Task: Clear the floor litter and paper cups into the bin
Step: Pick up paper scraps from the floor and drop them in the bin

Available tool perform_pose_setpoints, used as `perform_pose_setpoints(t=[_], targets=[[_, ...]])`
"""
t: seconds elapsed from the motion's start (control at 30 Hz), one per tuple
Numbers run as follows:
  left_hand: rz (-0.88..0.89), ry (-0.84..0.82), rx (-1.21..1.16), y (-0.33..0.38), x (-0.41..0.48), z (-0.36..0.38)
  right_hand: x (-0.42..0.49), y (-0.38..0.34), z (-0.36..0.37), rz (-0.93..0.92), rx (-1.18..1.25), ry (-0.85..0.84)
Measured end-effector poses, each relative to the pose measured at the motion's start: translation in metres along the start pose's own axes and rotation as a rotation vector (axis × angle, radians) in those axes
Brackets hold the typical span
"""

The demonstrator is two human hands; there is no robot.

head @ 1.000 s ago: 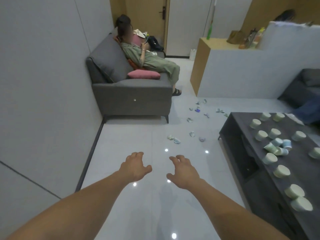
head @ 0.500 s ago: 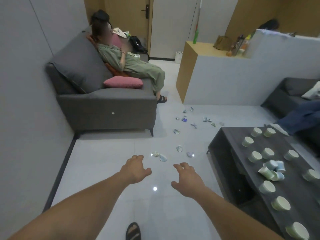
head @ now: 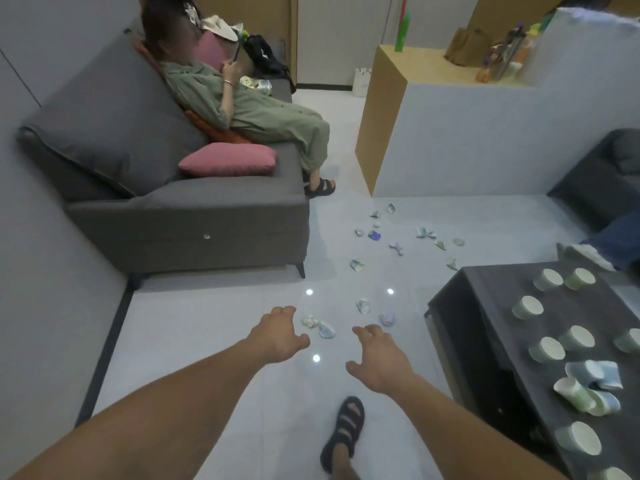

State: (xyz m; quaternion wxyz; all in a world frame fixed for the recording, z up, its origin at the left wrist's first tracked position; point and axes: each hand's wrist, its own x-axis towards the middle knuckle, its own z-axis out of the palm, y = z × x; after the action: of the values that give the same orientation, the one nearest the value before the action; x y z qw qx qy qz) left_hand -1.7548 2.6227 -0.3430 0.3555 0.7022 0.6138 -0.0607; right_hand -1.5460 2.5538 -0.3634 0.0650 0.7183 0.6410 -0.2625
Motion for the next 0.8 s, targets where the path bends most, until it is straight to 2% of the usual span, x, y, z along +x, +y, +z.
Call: perform_pose_setpoints(t=[0.17,0.43,0.63,0.8], targets=[[-0.097,-0.025,-0.037,0.023,0.069,-0.009,0.092,0.024,-0.028,-0.054,0.011,-0.027],[-0.220,-0.093,-0.153,0.029,0.166,-0.014,0.201,0.045,-0.043,-0.075,-0.038,-0.185],[-0.308,-0.196,-0.240,-0.003,0.264,0.010,0.281,0.059,-0.014,0.020,-0.010,-0.283],[-0.397,-0.268,-0.305,-0.041,0.357,0.069,0.377,0.084,0.054,0.111,0.016,-0.359]])
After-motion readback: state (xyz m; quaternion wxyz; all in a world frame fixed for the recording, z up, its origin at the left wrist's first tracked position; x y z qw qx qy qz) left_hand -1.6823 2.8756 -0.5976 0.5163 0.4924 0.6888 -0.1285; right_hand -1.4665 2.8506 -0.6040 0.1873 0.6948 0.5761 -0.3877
